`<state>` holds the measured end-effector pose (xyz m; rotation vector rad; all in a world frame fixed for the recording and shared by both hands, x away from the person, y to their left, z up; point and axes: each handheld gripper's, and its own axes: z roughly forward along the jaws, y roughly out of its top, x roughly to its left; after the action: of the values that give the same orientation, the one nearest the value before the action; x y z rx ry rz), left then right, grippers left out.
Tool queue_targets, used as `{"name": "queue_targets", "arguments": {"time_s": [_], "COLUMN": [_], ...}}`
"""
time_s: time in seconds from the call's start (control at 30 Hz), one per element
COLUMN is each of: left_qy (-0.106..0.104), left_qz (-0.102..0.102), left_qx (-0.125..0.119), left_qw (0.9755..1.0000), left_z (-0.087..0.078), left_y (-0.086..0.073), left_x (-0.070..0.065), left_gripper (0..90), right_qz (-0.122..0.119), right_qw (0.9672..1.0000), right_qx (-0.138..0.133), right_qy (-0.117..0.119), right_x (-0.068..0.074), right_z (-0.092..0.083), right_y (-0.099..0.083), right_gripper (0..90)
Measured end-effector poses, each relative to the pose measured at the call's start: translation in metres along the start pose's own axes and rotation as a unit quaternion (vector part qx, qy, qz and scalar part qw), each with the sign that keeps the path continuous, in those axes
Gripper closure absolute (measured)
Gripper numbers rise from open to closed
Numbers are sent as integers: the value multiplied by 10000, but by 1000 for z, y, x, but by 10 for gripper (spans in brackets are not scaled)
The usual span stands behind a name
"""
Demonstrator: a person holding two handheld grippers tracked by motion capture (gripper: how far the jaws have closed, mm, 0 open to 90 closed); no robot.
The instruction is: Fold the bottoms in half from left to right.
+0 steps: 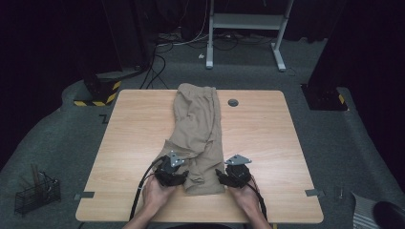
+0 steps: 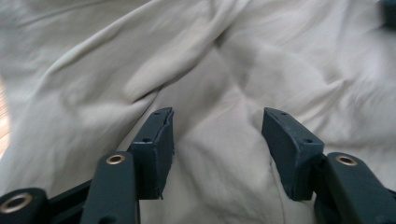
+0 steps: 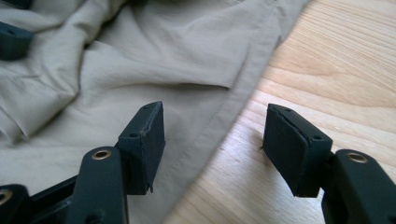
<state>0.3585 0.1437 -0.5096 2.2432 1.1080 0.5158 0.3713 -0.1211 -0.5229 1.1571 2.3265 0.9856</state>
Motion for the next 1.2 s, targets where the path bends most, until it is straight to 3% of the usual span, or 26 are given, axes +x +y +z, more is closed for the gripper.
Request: {"name": "queue_targets", "arguments": {"time_s": [0.1,0.23,0.33,0.4,0.43,0.53,0.7,0.87,0.93,1.0,1.1,1.2], "left_qy": [-85,-59,-173,-237,-261,-235,-1,-154,-276,-342,-416,-491], "left_qz": [-156,-178,-182,-319,-483,-784,-1195,-1466,-1474,-1397,-1315,-1182], "left_qx": [-33,3,-209,-377,-504,-685,-616,-413,-341,-313,-534,-811], "left_qw": [9998,9998,9995,9985,9972,9943,9909,9882,9881,9891,9890,9885], "left_z": [-2,-4,-12,-20,-25,-35,-33,-15,-9,-7,-13,-26], "left_y": [-4,-5,-7,-7,-8,-8,-8,-8,-9,-9,-8,-4], "left_x": [7,9,11,16,21,36,63,76,77,77,75,70], "left_gripper": [445,449,454,446,442,423,378,393,460,605,779,886], "right_qz": [33,51,107,100,77,162,73,-47,-88,-128,-181,-189], "right_qw": [10000,10000,9998,9998,9998,9998,9998,9998,9998,9998,9998,9997], "right_qx": [11,21,100,111,88,-73,-142,-23,46,31,25,-23], "right_qy": [-33,-47,-111,-138,-138,-7,106,181,176,147,121,128], "right_x": [-2,-4,-3,-1,-1,2,9,17,18,19,20,20], "right_z": [-1,-2,-2,-3,-3,-5,-3,6,10,11,11,11], "right_y": [-1,-1,1,1,1,4,13,15,14,13,12,11], "right_gripper": [387,388,396,407,411,419,419,419,418,422,423,423]}}
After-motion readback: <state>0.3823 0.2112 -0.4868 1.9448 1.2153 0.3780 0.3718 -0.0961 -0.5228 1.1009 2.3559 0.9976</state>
